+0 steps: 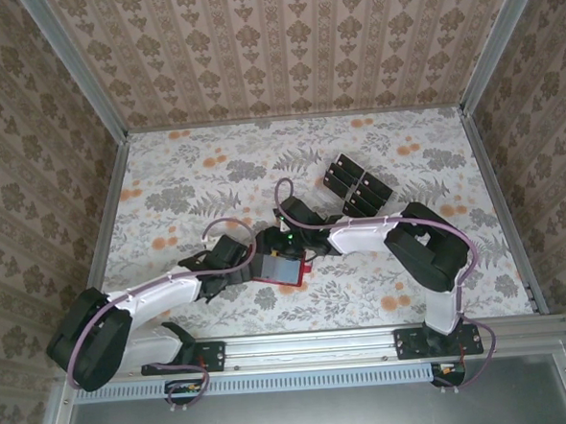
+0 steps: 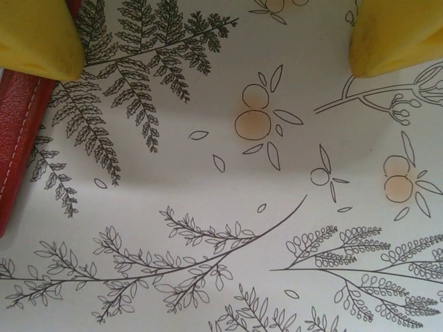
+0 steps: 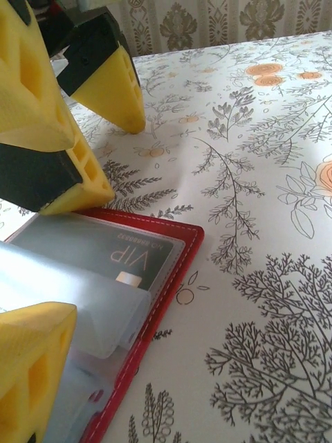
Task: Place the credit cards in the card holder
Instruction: Flip over the card slot in the card holder.
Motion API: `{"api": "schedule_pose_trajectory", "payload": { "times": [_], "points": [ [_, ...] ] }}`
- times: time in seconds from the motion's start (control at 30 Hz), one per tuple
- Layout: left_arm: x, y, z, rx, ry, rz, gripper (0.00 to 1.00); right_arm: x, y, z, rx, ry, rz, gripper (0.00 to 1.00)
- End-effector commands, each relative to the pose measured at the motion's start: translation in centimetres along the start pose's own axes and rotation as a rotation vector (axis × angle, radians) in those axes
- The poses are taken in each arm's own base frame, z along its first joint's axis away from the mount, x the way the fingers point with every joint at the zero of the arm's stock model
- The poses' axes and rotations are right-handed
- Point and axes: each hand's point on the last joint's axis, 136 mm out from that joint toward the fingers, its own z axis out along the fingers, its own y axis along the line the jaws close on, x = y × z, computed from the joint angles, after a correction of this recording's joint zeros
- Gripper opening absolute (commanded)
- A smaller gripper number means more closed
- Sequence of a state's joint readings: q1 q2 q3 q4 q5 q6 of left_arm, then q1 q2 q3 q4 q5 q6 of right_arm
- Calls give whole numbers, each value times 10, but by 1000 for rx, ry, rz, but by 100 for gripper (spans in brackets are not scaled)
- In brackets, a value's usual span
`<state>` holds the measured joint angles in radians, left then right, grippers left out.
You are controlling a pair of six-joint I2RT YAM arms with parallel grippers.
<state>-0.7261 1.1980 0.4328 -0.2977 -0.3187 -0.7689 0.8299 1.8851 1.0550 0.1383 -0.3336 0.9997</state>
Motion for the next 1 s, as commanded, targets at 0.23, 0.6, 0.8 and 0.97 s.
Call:
{"api": "schedule_pose_trajectory", "payload": {
  "times": [0.23, 0.6, 0.8, 0.97],
  "points": [
    [-2, 1, -26, 87, -60, -112, 100, 4, 12, 16, -9, 41, 7, 61],
    [-6, -17, -37, 226, -113, -73, 100, 6, 10, 28, -2, 55, 11, 61],
    [-5, -28, -45, 287, -147, -22, 100, 6, 9, 28, 1, 55, 14, 61],
    [1, -34, -42, 308, -145, -4, 100, 6, 10, 28, -1, 54, 14, 61]
  ]
}}
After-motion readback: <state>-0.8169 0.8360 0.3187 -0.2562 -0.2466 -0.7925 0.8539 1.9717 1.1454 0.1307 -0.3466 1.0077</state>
